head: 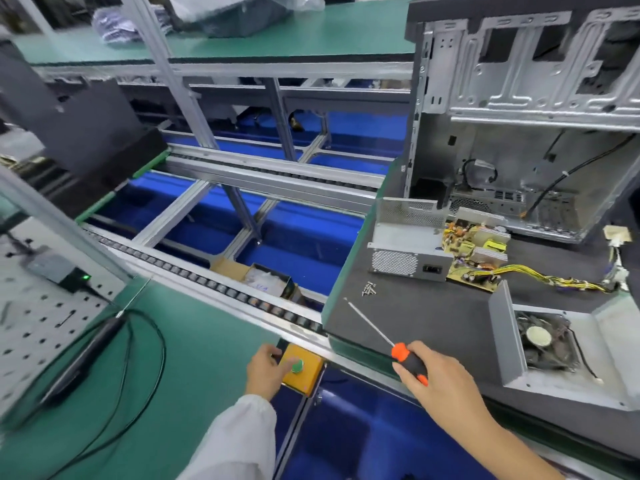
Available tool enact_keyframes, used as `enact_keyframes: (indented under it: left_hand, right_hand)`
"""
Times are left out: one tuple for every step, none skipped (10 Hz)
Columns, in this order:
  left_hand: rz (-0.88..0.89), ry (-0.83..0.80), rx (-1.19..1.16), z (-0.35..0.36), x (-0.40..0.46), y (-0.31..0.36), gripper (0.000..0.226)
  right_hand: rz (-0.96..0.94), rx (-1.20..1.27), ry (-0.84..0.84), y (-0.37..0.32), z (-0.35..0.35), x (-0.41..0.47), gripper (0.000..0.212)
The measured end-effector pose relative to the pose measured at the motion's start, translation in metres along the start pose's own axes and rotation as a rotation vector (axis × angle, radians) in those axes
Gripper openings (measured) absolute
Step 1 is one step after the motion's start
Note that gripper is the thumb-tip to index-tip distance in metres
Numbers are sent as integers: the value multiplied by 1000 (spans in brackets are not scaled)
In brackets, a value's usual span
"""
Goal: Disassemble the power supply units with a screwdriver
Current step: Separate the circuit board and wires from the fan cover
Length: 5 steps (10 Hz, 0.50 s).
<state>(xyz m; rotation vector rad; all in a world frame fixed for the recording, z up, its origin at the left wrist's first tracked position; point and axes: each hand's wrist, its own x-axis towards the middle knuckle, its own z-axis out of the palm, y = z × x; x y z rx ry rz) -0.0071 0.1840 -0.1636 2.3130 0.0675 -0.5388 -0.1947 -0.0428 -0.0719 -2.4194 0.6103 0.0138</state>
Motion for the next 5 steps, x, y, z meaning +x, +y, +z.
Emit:
enact_keyframes:
  left_hand:
    - [6,-81,88,-7,2,-6,41]
    - [3,-118,95,-12,3,-13,43]
    - [-8,-166,75,-15,1,-18,45]
    - [36,-188,-3,-15,-7,-21,24]
    - [89,-165,-162,-15,-14,-28,12]
  right_hand:
    - [-21,-9,-28,-22,9,1,19]
    - [-42,-28,-48,-47,23,-2,20]
    - [-109,-37,-96,-80,45,-1,20]
    - [-245,-28,-204,-125,79,18,22]
    - [-333,-125,-327,-176,125,50,25]
